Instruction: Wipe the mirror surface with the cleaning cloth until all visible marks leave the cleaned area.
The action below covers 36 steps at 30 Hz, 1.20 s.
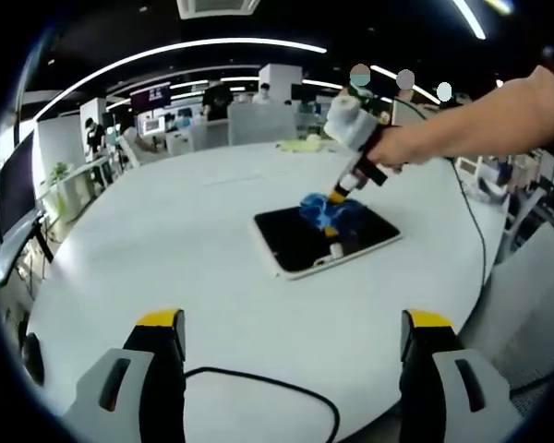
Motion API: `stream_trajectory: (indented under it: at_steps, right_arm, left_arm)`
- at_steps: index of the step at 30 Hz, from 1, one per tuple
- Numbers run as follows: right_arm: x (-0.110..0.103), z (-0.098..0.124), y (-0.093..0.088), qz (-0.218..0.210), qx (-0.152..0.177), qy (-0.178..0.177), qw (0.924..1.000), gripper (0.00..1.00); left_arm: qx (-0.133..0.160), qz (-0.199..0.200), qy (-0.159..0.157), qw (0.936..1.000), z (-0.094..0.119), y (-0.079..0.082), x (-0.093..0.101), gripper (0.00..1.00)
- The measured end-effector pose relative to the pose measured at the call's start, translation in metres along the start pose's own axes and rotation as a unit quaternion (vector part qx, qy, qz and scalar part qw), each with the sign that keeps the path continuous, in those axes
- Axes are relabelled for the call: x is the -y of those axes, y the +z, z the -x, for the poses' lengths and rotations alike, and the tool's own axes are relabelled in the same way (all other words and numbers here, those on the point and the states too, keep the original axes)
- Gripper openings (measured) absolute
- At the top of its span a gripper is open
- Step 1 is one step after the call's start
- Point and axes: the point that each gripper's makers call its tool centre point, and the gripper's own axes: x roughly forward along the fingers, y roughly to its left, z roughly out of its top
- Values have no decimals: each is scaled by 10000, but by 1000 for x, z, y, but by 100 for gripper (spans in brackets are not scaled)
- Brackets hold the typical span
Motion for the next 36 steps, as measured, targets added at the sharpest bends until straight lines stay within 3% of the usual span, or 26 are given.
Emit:
stream_trajectory:
  at_steps: [36]
  right_arm:
    - [-54, 27, -43, -239, 220, 107, 9994, 3]
  left_arm:
    - [-70, -133, -68, 9999, -2, -2, 3, 97]
